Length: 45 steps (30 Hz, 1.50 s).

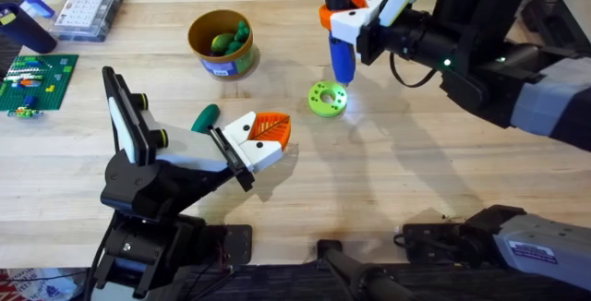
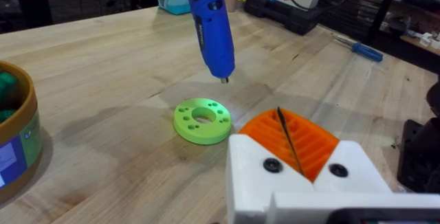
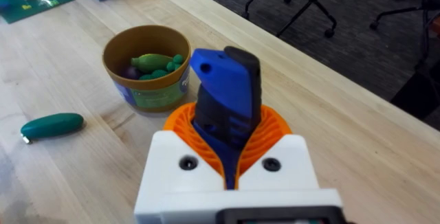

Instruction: Pick up the gripper from the table and insert it into the empty holder that is missing its gripper. Then pick up a screw, insert it into the mounting hole, and use the screwdriver to tighten it. Finally, clean up the table by picking up the vegetable and placing it into the bucket.

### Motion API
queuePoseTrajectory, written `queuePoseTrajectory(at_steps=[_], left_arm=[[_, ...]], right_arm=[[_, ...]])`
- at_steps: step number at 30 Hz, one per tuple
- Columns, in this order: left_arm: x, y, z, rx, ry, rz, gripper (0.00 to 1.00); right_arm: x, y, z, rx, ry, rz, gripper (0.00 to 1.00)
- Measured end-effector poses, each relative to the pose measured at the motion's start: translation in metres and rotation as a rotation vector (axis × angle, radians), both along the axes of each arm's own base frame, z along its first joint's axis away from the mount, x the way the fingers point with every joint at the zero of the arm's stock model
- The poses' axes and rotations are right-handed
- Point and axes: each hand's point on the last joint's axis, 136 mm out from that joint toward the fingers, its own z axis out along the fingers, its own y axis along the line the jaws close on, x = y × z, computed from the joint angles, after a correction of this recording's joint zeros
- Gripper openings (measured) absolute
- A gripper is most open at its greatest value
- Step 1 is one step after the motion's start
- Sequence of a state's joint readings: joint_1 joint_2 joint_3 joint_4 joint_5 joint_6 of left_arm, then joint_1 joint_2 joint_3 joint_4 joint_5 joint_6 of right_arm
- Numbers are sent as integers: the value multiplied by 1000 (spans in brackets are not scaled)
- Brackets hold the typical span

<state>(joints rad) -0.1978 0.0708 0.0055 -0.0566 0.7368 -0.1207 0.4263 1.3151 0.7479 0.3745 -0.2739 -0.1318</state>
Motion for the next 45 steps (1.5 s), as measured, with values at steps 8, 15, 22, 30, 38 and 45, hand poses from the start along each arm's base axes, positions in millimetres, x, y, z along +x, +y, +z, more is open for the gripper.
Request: queuePoseTrajectory(at_steps=[8, 15, 22, 30, 38, 45], left_arm=[[0, 0, 0, 0, 1, 0, 13], [0, 0, 0, 0, 1, 0, 13], [0, 0, 0, 0, 1, 0, 13], [0, 0, 0, 0, 1, 0, 13], [0, 0, 0, 0, 1, 0, 13], [0, 0, 0, 0, 1, 0, 13]], right_arm=[[0, -4, -20, -33, 58, -21, 42], [9, -38, -49, -178, 114, -199, 43], [18, -67, -55, -445, -5, -265, 43], [5, -92, -133, -970, 1, 25, 43], [5, -96, -167, -1139, -24, 166, 43], [2, -96, -171, -1156, -22, 196, 42]])
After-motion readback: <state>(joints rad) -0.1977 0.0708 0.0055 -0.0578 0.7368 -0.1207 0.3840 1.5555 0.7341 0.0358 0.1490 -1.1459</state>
